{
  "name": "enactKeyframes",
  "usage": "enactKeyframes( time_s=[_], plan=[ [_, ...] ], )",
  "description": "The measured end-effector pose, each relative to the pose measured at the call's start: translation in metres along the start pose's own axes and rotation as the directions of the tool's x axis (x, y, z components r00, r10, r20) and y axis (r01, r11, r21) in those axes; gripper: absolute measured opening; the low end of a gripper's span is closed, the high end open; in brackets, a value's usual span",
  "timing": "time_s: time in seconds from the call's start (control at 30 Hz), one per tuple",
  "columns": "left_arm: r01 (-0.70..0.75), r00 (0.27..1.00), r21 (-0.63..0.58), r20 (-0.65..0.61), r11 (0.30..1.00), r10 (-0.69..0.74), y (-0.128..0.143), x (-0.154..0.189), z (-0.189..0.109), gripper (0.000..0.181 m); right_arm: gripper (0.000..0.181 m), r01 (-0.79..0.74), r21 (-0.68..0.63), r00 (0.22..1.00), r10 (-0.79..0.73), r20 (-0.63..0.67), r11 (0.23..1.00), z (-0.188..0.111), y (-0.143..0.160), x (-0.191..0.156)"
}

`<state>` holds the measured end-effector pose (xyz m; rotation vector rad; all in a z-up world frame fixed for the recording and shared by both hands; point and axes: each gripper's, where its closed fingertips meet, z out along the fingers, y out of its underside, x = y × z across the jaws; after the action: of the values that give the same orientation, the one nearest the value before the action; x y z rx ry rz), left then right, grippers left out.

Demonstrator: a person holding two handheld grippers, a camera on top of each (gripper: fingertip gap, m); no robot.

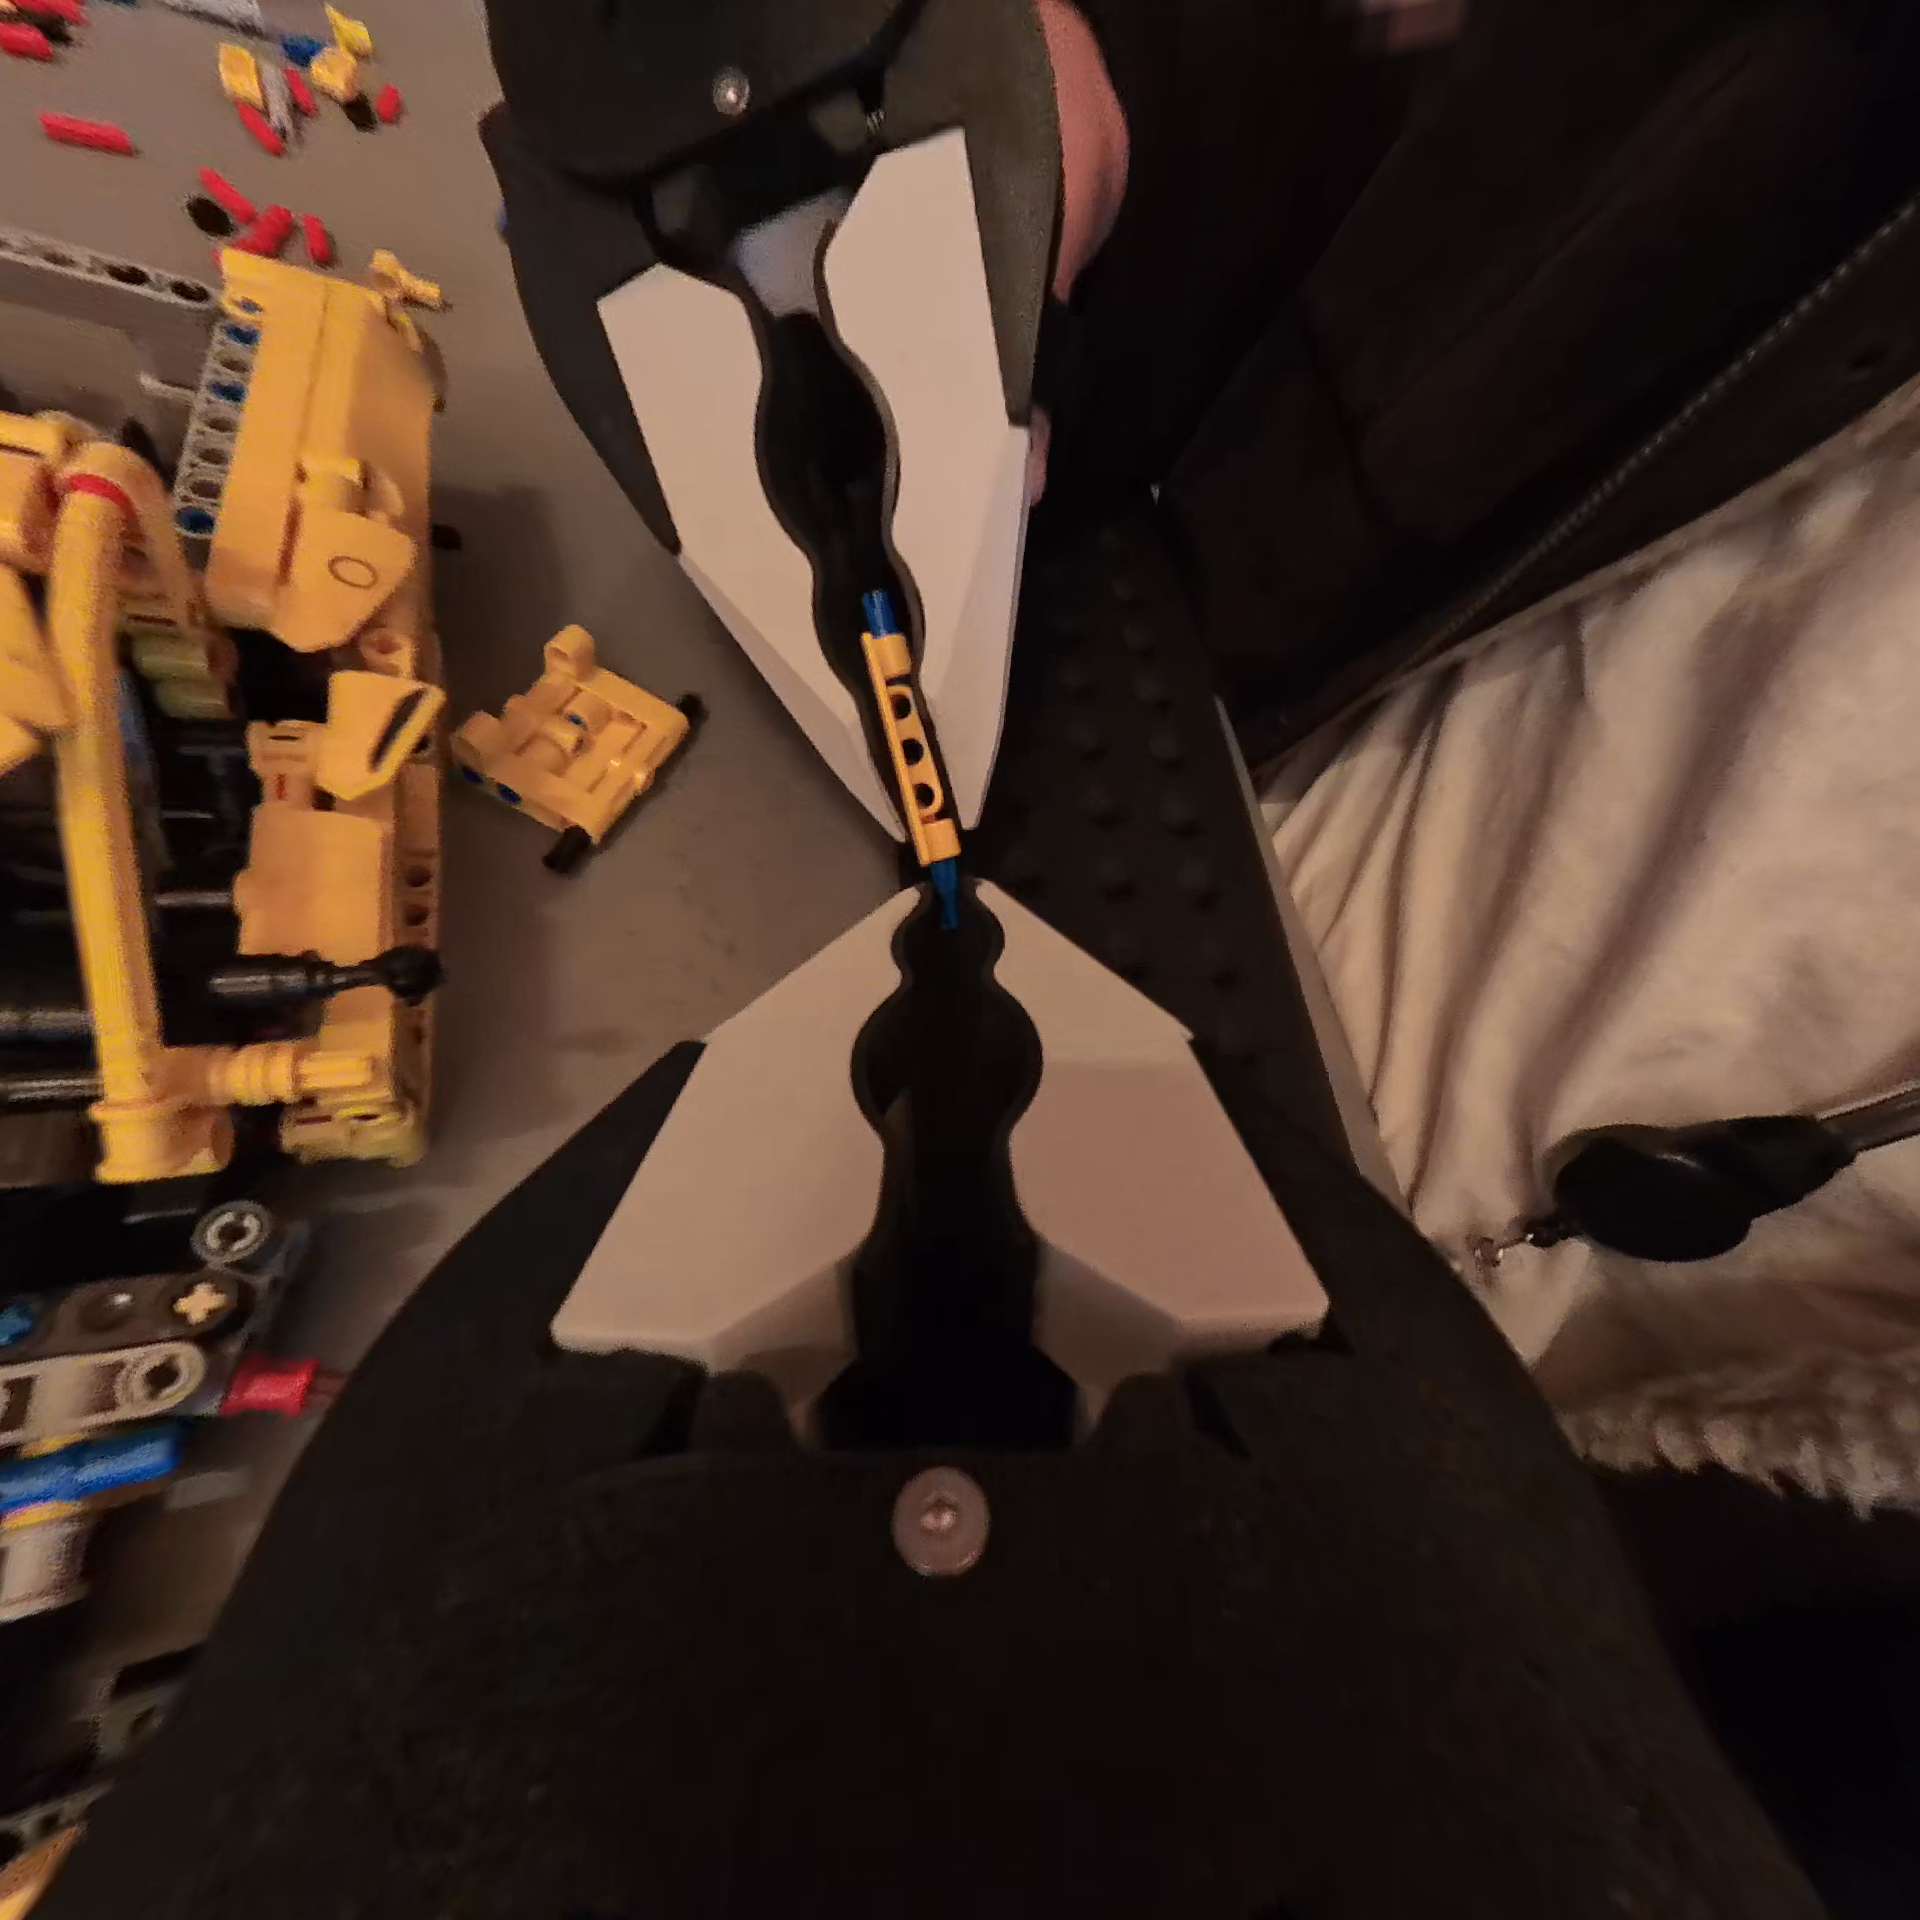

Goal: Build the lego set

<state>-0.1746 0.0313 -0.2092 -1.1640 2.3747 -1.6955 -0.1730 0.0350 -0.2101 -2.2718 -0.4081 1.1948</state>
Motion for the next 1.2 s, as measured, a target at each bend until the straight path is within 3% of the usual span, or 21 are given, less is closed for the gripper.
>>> enactKeyframes(
  time_s=[0.23,0.43,0.6,0.87,1.0,1.2],
  plan=[
    [0.009,1.000,0.022,-0.029,1.000,-0.009,-0.003,0.003,-0.002,0.000,0.006,-0.091,0.061,0.988,0.082,0.133,0.994,-0.001,-0.002,-0.003],
    [-0.037,0.999,-0.089,-0.032,0.995,0.035,0.013,0.005,0.009,0.000,0.006,-0.087,-0.034,0.990,0.091,0.107,0.996,0.011,0.013,0.001],
    [-0.027,0.999,-0.082,-0.032,0.996,0.024,0.013,0.004,0.008,0.000,0.006,-0.091,-0.022,0.989,0.093,0.112,0.996,0.012,0.012,0.002],
    [0.051,0.999,0.184,-0.021,0.982,-0.048,-0.025,-0.004,-0.016,0.000,0.006,-0.149,0.205,0.979,0.114,0.172,0.967,-0.013,-0.015,0.003],
    [0.038,0.999,0.134,-0.008,0.990,-0.037,-0.018,-0.004,-0.011,0.000,0.006,-0.130,0.196,0.980,0.095,0.174,0.972,-0.009,-0.015,0.000],
    [0.062,0.997,0.300,0.034,0.952,-0.076,-0.038,-0.014,-0.034,0.002,0.006,-0.166,0.327,0.976,0.107,0.191,0.930,-0.027,-0.031,0.006]
  ],
)
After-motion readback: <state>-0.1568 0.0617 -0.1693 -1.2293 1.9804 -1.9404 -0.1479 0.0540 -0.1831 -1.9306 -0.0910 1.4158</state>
